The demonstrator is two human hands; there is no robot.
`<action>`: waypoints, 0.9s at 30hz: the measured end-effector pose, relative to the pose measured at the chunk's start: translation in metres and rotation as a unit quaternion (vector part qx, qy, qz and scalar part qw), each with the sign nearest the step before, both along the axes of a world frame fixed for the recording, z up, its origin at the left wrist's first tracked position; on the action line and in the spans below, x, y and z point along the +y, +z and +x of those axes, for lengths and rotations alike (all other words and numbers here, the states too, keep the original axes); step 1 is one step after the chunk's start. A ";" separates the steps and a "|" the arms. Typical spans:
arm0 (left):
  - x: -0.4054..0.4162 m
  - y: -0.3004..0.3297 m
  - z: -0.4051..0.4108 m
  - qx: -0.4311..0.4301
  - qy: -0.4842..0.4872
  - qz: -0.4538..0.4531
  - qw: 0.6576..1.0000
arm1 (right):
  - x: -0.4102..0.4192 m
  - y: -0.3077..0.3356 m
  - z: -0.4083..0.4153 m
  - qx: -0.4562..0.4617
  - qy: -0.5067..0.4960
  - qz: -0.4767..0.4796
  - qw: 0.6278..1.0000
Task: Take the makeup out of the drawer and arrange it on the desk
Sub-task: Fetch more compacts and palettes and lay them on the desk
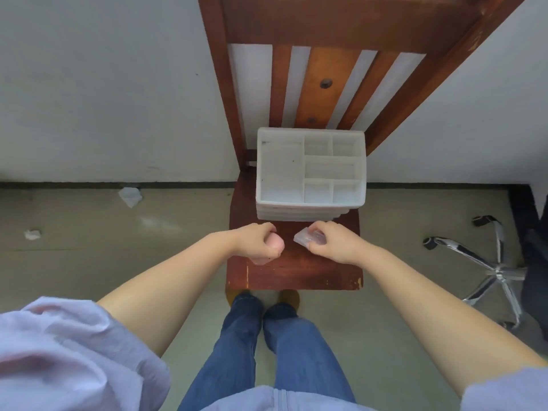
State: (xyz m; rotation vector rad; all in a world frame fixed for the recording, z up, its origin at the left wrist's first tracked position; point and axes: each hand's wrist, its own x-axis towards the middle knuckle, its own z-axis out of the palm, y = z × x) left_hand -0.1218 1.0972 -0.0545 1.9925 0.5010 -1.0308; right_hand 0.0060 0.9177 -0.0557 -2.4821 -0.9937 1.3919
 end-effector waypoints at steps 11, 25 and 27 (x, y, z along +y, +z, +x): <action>-0.053 0.057 -0.158 -0.065 0.306 0.236 0.920 | 0.042 0.031 -0.082 -0.117 0.292 0.234 0.920; -0.326 0.088 -0.355 0.074 0.653 0.353 0.666 | -0.016 0.079 -0.301 -0.045 0.745 0.302 0.593; -0.375 0.093 -0.380 0.091 0.687 0.354 0.628 | -0.042 0.086 -0.344 -0.030 0.780 0.308 0.543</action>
